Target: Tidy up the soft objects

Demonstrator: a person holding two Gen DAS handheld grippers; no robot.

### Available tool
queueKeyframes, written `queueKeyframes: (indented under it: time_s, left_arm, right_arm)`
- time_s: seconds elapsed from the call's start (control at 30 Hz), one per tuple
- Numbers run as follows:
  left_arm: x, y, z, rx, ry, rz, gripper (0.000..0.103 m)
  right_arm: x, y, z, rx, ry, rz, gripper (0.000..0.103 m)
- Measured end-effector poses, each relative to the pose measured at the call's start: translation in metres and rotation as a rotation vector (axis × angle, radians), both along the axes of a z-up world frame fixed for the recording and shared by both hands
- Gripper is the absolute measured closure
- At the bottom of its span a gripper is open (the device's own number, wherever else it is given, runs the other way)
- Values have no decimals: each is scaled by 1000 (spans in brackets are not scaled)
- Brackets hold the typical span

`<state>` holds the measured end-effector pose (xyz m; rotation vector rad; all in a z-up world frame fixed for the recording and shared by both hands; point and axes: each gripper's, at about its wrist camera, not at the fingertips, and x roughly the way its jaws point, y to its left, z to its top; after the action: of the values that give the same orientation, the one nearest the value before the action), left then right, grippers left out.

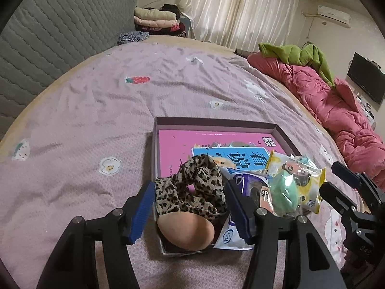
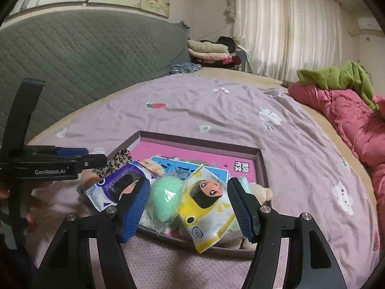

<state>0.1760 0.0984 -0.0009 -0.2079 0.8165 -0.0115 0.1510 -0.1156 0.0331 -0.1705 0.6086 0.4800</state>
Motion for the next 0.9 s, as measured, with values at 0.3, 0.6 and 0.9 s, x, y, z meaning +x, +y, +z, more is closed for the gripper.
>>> queueKeyframes:
  time_s: [0.3,0.6,0.9]
  left_arm:
    - [-27,-15,8,43,-15,25,42]
    - [-67,-46,5,72,16,40,42]
    - [-99,-63,-3,54,76,68,42]
  right_arm:
    - [-26,-10,-3,11,40,-20,30]
    - [-63,-10,-13,-30,61,-45,27]
    - [-93,-16,-24,-81,96,-90,27]
